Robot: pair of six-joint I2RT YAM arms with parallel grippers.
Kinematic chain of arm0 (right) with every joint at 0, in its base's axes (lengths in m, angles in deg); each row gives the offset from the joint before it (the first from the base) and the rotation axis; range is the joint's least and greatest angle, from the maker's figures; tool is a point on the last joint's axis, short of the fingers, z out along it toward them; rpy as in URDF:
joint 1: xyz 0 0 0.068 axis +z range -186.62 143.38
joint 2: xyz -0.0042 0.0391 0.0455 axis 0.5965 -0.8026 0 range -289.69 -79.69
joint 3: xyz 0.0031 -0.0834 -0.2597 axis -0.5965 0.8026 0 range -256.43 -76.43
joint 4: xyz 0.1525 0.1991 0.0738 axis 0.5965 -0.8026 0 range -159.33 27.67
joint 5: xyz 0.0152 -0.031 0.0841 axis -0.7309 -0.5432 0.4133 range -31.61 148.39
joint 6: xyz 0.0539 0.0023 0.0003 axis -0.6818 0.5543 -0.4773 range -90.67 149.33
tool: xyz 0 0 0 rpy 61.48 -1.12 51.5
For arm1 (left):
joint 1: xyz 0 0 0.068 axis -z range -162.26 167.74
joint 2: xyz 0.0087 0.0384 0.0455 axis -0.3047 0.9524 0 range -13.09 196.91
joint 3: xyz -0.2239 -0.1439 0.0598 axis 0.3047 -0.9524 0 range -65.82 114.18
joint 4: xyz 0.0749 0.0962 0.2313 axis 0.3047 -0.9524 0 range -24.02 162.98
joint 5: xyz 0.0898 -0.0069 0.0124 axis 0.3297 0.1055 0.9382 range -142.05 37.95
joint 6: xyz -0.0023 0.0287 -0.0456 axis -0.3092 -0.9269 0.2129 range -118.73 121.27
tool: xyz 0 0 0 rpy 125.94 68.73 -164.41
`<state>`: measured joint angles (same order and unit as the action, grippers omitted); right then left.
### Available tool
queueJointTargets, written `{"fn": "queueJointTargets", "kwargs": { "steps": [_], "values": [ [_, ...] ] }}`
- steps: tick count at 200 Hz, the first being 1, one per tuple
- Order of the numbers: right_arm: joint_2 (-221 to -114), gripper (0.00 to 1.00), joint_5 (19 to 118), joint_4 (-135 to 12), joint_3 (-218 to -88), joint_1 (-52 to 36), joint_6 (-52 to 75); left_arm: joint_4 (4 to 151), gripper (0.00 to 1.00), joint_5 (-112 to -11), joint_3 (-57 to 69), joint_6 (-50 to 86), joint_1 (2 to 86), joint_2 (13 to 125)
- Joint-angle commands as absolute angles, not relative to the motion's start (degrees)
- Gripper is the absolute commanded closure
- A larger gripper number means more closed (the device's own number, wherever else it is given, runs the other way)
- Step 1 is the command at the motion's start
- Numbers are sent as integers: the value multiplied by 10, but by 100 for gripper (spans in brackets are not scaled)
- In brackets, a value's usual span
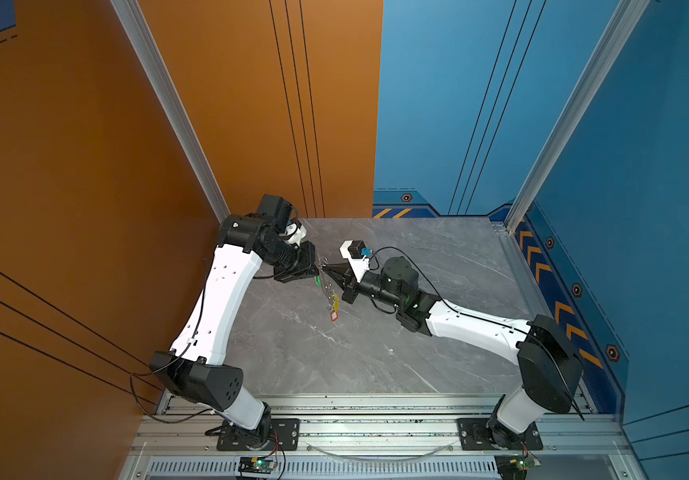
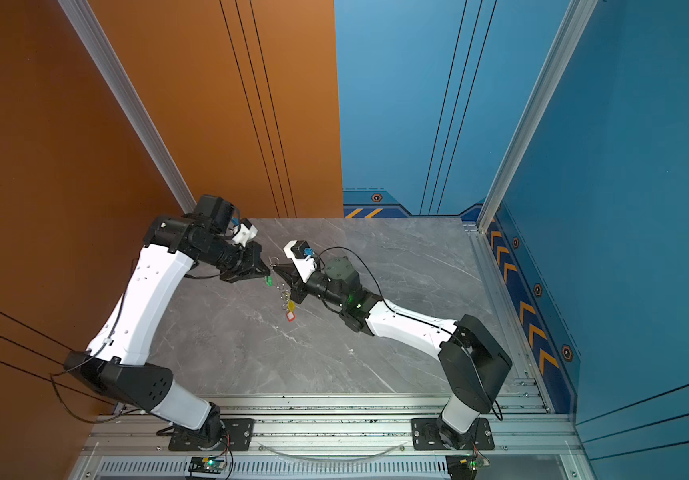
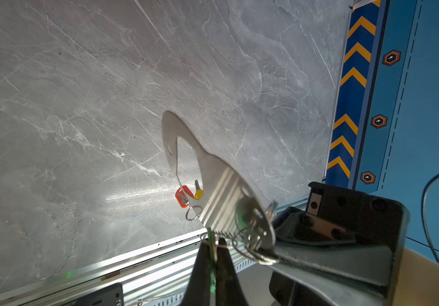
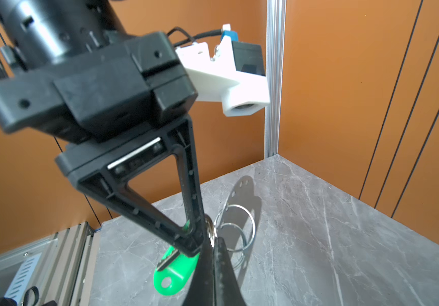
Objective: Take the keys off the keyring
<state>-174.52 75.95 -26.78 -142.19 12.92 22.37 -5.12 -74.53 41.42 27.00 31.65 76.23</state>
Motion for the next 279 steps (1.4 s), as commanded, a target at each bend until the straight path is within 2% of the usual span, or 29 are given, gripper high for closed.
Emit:
{"fn": "queueJointTargets", "kwargs": {
  "steps": [1,44,58,70,130,203,279],
  "values": [
    [-1732,100,754,-155,-1441,124,196,-66,100,-725,388,270,303,757],
    [-1742,100,741,-181,-1432,127,211,-64,100,-729,412,273,302,748],
    [-1748,86,740,-182,-1424,130,213,-64,100,-729,420,273,301,745],
    [-1752,82,741,-192,-1421,132,218,-64,100,-735,427,274,301,742],
    [-1755,82,759,-265,-1436,141,260,-65,100,-730,425,269,298,731],
    [-1764,78,810,-428,-1492,146,370,-65,100,-717,427,249,303,729],
    [-1792,82,816,-430,-1511,145,377,-65,100,-720,435,245,311,727]
  ]
}}
